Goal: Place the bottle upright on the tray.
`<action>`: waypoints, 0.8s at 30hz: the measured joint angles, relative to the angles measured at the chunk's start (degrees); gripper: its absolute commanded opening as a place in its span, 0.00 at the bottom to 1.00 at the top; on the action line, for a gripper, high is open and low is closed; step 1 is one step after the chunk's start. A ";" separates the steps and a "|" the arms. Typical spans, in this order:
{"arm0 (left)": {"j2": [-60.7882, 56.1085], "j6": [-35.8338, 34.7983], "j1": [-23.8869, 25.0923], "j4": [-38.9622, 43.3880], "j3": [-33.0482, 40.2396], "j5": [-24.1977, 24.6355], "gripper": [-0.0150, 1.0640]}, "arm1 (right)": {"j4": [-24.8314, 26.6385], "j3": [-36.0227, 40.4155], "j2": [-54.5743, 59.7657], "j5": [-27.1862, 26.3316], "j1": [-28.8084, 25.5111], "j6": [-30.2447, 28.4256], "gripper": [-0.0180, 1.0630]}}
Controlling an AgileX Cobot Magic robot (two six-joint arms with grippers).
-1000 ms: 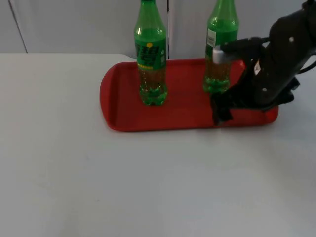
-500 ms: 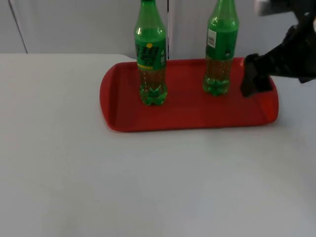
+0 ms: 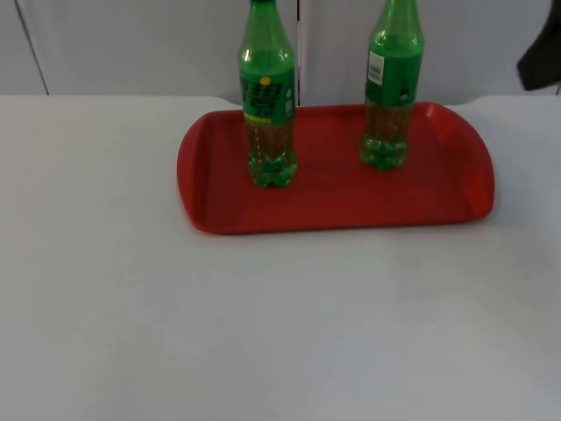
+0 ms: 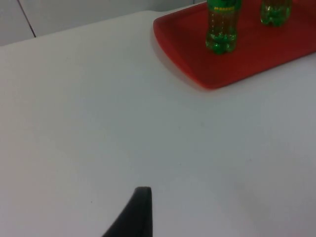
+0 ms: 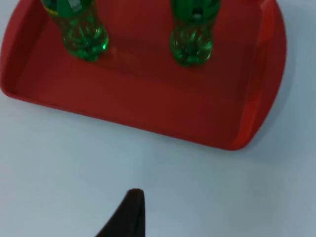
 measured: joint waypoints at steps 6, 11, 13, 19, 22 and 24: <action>0.00 0.00 0.00 0.11 0.00 0.00 0.99 | 0.09 2.21 -9.85 2.01 0.00 0.00 0.99; 0.00 0.00 0.00 0.11 0.00 0.00 0.99 | 0.09 2.45 -15.89 3.96 0.00 -0.38 0.99; 0.00 0.00 0.00 0.11 0.00 0.00 0.99 | 0.09 2.45 -18.50 4.70 0.00 -0.62 0.99; 0.00 0.00 0.00 0.11 0.00 0.00 0.99 | 0.09 2.45 -24.37 5.51 0.00 -0.83 0.99; 0.00 0.00 0.00 0.11 0.00 0.00 0.99 | 0.09 2.45 -26.26 5.82 0.00 -0.83 0.99; 0.00 0.00 0.00 0.11 0.00 0.00 0.99 | 0.09 2.45 -28.26 6.49 0.00 -0.96 0.99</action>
